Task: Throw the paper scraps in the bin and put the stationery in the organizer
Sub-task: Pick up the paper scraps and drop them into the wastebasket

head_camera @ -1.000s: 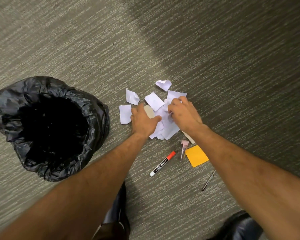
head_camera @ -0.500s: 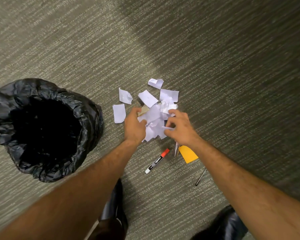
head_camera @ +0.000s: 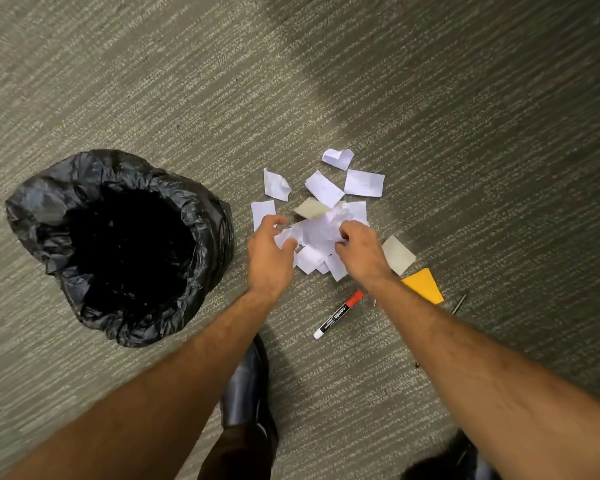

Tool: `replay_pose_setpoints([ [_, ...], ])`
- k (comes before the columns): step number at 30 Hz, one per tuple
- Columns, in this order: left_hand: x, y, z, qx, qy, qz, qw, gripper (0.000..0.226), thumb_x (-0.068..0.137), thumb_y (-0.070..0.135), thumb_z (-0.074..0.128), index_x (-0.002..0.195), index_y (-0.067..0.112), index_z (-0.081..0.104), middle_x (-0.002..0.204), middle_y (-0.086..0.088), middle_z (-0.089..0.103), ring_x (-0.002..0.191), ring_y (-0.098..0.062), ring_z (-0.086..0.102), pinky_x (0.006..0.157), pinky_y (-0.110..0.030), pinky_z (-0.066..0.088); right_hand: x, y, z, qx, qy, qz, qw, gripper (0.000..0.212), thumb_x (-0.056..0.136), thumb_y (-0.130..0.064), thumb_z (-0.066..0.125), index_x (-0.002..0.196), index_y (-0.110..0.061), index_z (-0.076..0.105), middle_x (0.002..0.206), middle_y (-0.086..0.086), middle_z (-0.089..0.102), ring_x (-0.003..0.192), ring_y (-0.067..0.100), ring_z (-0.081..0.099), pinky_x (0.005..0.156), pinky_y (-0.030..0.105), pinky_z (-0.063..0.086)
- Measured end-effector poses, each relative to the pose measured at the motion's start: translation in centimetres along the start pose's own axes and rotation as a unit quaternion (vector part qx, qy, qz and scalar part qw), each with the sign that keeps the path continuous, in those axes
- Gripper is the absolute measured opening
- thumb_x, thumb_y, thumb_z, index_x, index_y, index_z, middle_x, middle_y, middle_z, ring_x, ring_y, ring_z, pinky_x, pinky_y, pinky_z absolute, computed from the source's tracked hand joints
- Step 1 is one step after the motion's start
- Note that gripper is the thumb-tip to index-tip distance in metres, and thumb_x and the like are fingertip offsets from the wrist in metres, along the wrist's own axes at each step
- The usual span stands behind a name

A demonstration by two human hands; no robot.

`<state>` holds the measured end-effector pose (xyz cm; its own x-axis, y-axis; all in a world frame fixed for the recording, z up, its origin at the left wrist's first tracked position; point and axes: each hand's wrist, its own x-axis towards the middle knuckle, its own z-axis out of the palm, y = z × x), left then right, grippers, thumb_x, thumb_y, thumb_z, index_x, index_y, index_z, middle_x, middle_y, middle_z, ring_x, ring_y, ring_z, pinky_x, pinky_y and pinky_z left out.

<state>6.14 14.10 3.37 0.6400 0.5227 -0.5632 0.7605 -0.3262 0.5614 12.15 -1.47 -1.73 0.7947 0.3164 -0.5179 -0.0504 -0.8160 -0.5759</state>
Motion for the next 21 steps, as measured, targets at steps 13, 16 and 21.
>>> replay_pose_setpoints([
  [13, -6.9, 7.5, -8.3, -0.126, 0.113, 0.026, 0.985, 0.023, 0.090, 0.015, 0.070, 0.108, 0.028, 0.064, 0.107, 0.012, 0.066, 0.098, 0.000, 0.059, 0.079, -0.006, 0.041, -4.6, -9.4, -11.5, 0.205, 0.009, -0.015, 0.979, 0.037, 0.080, -0.017, 0.062, 0.061, -0.029, 0.033, 0.064, -0.008, 0.029, 0.059, 0.008, 0.022, 0.051, 0.026, 0.022],
  [16, -7.4, 7.2, -12.0, -0.158, 0.153, 0.029, 0.975, 0.023, 0.088, 0.014, 0.070, 0.101, 0.032, 0.065, 0.100, 0.016, 0.068, 0.096, -0.004, 0.063, 0.080, -0.022, 0.049, -4.9, -14.1, -12.0, 0.233, -0.032, -0.049, 0.971, 0.015, 0.080, -0.019, 0.060, 0.074, -0.014, 0.048, 0.069, -0.001, 0.043, 0.062, 0.007, 0.032, 0.054, 0.026, 0.028],
  [21, -6.1, 3.0, -17.1, -0.133, 0.207, 0.016, 0.969, 0.021, 0.087, 0.011, 0.071, 0.102, 0.025, 0.065, 0.097, 0.015, 0.066, 0.094, -0.003, 0.059, 0.081, -0.021, 0.046, -5.2, -21.0, -8.8, 0.228, -0.076, -0.102, 0.965, 0.013, 0.077, -0.016, 0.059, 0.073, -0.026, 0.052, 0.069, -0.008, 0.050, 0.064, 0.005, 0.039, 0.056, 0.023, 0.035],
])
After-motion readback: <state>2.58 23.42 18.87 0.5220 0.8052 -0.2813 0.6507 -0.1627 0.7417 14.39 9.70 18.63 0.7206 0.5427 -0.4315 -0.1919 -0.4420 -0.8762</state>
